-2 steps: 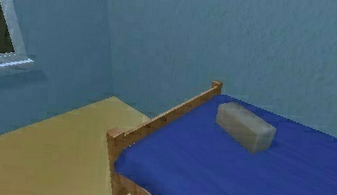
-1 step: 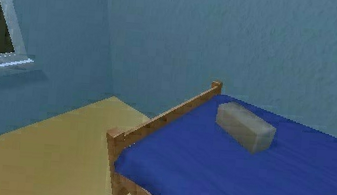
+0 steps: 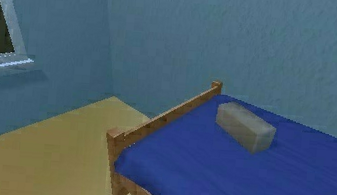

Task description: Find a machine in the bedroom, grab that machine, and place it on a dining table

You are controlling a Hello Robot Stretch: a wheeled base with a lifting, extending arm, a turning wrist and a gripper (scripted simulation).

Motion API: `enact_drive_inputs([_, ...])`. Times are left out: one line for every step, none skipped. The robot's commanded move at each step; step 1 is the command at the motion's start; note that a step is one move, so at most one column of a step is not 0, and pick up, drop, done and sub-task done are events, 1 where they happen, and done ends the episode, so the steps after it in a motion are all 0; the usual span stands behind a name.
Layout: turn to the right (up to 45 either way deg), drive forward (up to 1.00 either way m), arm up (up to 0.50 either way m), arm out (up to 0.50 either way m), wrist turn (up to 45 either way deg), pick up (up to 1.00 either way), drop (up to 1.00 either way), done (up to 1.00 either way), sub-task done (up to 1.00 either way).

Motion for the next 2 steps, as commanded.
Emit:
enact_drive_inputs([0.0, 0.00, 0.00, 0.00, 0.0, 1.00, 0.00, 0.00, 0.00])
enact_drive_inputs([0.0, 0.00, 0.10, 0.00, 0.0, 0.00, 0.00, 0.00, 0.00])
